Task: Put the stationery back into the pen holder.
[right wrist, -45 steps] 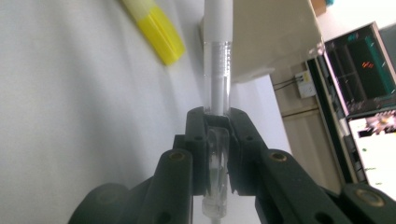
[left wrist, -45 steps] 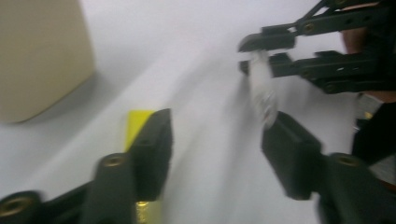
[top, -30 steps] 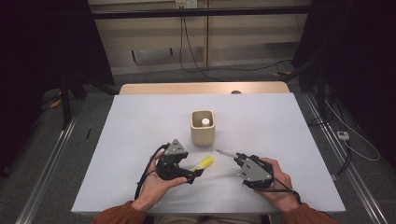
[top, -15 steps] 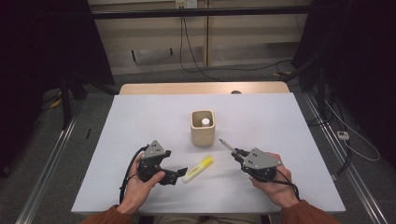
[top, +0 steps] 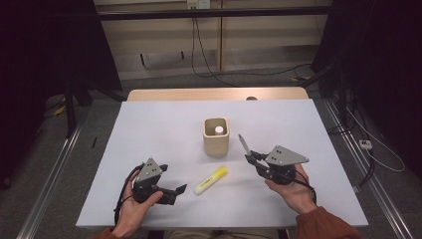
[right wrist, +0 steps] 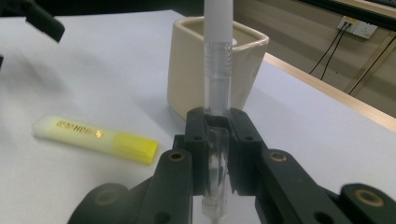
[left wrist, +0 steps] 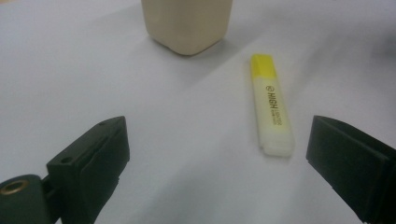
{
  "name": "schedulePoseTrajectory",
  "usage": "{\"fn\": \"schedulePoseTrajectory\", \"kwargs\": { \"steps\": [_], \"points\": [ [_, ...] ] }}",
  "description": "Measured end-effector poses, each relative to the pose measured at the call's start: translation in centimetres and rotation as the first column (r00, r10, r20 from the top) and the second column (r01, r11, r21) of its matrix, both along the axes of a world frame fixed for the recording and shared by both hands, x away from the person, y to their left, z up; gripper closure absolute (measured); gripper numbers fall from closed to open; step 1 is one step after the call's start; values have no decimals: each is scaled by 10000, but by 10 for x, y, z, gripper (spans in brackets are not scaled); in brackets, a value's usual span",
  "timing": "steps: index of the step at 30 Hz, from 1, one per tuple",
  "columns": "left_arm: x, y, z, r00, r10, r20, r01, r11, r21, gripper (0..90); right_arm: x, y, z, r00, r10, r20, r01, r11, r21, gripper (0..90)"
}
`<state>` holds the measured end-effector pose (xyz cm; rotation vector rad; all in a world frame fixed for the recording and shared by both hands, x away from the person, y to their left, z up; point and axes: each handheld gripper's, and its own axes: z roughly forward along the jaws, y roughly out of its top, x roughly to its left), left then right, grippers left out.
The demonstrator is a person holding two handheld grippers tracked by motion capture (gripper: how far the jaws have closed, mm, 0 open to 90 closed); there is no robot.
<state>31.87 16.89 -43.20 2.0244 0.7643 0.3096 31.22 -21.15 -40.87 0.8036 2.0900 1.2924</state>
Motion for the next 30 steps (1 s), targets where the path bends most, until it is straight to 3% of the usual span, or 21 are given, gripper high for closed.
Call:
{"fn": "schedulePoseTrajectory", "kwargs": {
  "steps": [4,7,10,13,23,30],
  "points": [
    [-2,5,1,9991,382,163,-374,9982,-466,60,7,-1,5,9999,-110,-53,112,9990,435,806],
    [-2,11,-3,9983,573,-141,-584,9937,-959,60,13,0,9,9999,-107,-68,112,9962,858,807],
    [-1,16,-7,9972,644,-368,-683,9908,-1168,60,20,3,13,9999,-148,-76,156,9937,1113,806],
    [0,18,-9,9964,735,-430,-777,9914,-1055,60,28,7,18,9996,-154,-237,192,9848,1728,806],
    [-2,12,-9,9987,451,-222,-468,9955,-829,60,50,17,37,9999,-136,-83,154,9586,2844,806],
    [-1,13,-9,9987,454,-238,-472,9956,-812,60,67,28,45,9998,-154,101,112,9451,3265,806]
  ]
}}
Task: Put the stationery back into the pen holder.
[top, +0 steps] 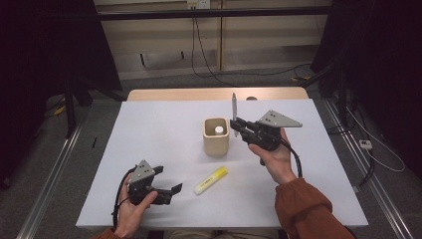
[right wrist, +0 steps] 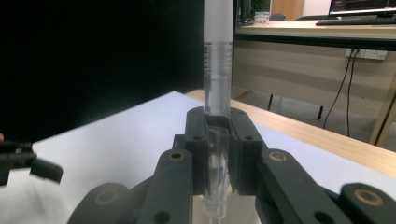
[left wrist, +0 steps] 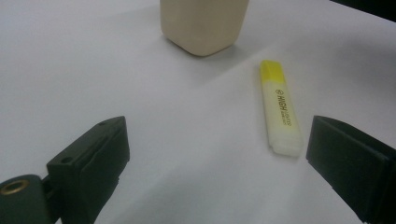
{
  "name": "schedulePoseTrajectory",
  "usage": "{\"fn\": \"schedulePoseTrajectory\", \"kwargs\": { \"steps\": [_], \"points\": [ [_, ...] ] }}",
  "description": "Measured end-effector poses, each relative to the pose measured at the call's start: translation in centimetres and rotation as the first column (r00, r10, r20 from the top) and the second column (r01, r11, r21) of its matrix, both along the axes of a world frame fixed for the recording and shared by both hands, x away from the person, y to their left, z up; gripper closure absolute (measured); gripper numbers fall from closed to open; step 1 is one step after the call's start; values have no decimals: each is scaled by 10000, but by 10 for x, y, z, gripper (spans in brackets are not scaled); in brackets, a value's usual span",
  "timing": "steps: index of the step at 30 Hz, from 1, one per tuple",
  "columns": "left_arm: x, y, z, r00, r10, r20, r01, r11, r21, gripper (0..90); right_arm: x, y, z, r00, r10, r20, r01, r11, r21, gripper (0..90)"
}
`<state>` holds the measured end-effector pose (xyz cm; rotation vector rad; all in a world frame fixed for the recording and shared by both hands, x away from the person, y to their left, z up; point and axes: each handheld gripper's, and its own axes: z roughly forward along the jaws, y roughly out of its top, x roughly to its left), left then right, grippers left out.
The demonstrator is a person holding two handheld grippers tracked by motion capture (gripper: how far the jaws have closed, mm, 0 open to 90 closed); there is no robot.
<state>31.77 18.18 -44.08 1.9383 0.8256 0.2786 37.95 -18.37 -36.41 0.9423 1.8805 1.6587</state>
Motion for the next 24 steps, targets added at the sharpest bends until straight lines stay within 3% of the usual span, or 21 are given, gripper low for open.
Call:
{"fn": "schedulePoseTrajectory", "kwargs": {
  "steps": [12,19,24],
  "points": [
    [0,0,0,10000,19,-32,-19,10000,-14,60,33,17,2,9997,-203,128,198,9989,426,806],
    [0,0,0,10000,-19,-40,19,10000,39,60,48,27,-2,9995,-143,287,130,9988,474,806],
    [0,1,0,10000,-21,-76,21,10000,-28,60,59,31,-9,9995,-270,153,266,9994,240,805]
  ]
}}
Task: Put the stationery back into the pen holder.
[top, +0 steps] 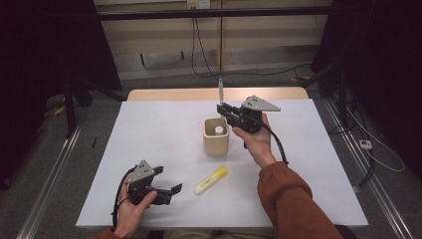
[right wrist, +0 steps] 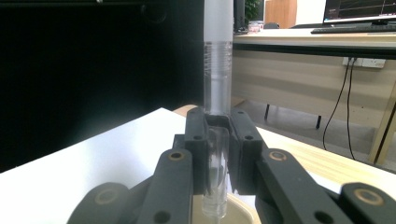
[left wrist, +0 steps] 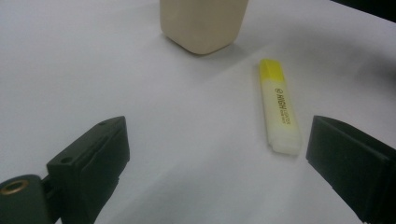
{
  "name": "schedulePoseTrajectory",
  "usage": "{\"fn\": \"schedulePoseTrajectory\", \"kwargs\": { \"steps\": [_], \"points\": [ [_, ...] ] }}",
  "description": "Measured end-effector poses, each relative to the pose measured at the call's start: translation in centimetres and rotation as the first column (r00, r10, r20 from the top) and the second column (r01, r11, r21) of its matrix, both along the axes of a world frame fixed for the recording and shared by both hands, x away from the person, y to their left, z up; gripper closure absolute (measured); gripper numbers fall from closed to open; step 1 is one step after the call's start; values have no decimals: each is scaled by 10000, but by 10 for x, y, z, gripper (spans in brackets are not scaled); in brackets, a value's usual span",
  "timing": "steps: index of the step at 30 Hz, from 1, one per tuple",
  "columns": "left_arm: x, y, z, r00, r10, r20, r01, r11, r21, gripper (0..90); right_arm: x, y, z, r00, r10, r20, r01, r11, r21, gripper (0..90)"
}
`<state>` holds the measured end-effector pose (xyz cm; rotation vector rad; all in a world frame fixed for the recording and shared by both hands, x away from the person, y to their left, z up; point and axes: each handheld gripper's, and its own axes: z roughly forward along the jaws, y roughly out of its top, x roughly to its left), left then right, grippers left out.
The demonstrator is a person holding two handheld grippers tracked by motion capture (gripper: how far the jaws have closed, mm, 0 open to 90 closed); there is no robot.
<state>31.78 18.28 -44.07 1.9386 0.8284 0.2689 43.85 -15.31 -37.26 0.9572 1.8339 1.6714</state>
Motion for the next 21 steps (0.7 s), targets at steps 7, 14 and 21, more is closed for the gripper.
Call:
{"fn": "schedulePoseTrajectory", "kwargs": {
  "steps": [7,14,21],
  "points": [
    [0,1,0,10000,-5,1,5,10000,16,60,3,4,-9,9999,88,91,-87,9999,-130,805],
    [0,1,0,10000,-11,-36,11,10000,13,60,9,0,-21,10000,36,33,-36,9999,-103,804],
    [0,0,-1,9999,-91,-63,91,10000,34,60,9,-1,-31,9998,98,-199,-100,9999,-127,803]
  ]
}}
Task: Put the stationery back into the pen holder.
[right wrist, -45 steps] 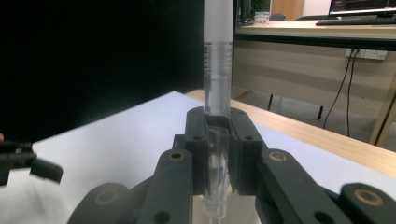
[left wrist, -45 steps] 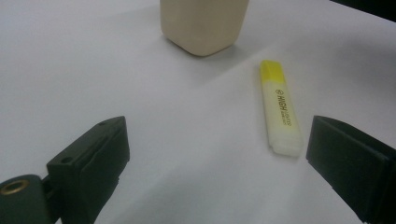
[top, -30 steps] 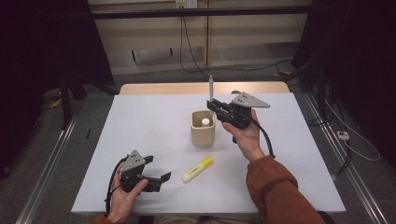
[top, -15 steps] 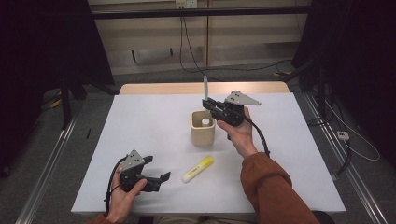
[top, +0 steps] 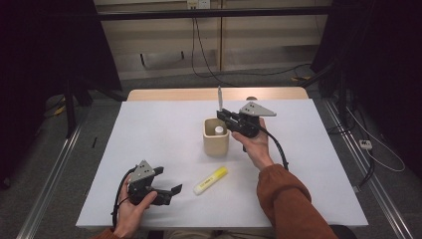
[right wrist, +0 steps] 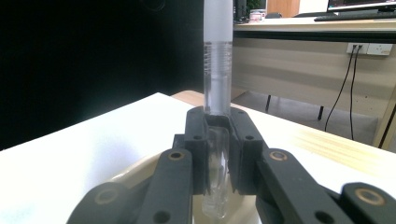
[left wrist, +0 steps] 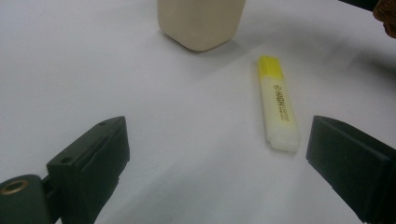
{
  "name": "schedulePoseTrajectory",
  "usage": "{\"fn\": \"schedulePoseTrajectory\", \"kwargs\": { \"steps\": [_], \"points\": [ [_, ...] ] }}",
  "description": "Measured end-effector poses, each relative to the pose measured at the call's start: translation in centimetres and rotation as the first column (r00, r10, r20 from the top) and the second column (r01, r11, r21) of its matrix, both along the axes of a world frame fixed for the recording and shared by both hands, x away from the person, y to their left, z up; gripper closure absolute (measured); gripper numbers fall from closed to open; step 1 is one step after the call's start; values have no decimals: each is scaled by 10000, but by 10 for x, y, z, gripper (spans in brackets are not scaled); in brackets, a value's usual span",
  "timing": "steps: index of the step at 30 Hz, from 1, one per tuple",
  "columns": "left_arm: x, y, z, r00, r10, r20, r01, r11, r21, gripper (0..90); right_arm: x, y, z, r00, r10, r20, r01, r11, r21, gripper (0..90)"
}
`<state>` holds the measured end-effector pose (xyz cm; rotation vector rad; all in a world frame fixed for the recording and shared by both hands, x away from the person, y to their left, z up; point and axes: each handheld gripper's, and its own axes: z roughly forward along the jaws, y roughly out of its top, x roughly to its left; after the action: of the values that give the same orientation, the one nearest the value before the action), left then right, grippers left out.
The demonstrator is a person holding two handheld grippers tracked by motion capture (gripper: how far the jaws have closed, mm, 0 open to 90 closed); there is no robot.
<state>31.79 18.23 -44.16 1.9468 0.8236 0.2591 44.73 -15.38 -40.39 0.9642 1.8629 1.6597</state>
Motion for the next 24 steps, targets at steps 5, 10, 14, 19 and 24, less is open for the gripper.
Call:
{"fn": "schedulePoseTrajectory", "kwargs": {
  "steps": [5,10,14,19,24],
  "points": [
    [0,0,0,10000,25,-10,-25,10000,10,60,-1,1,-2,9999,-32,-99,32,10000,20,800],
    [0,0,0,10000,18,-42,-18,10000,56,60,-2,-2,-10,9998,-33,-215,35,10000,66,784],
    [0,0,0,10000,11,-9,-11,10000,-8,60,-2,-4,-12,9991,-162,-383,165,9998,84,664],
    [0,0,0,10000,1,-24,-1,10000,42,60,-5,-5,-7,9984,-373,-427,386,9989,280,431],
    [0,0,0,10000,17,-40,-17,10000,57,60,-8,-6,-2,9973,-387,-631,405,9988,260,297]
  ]
}}
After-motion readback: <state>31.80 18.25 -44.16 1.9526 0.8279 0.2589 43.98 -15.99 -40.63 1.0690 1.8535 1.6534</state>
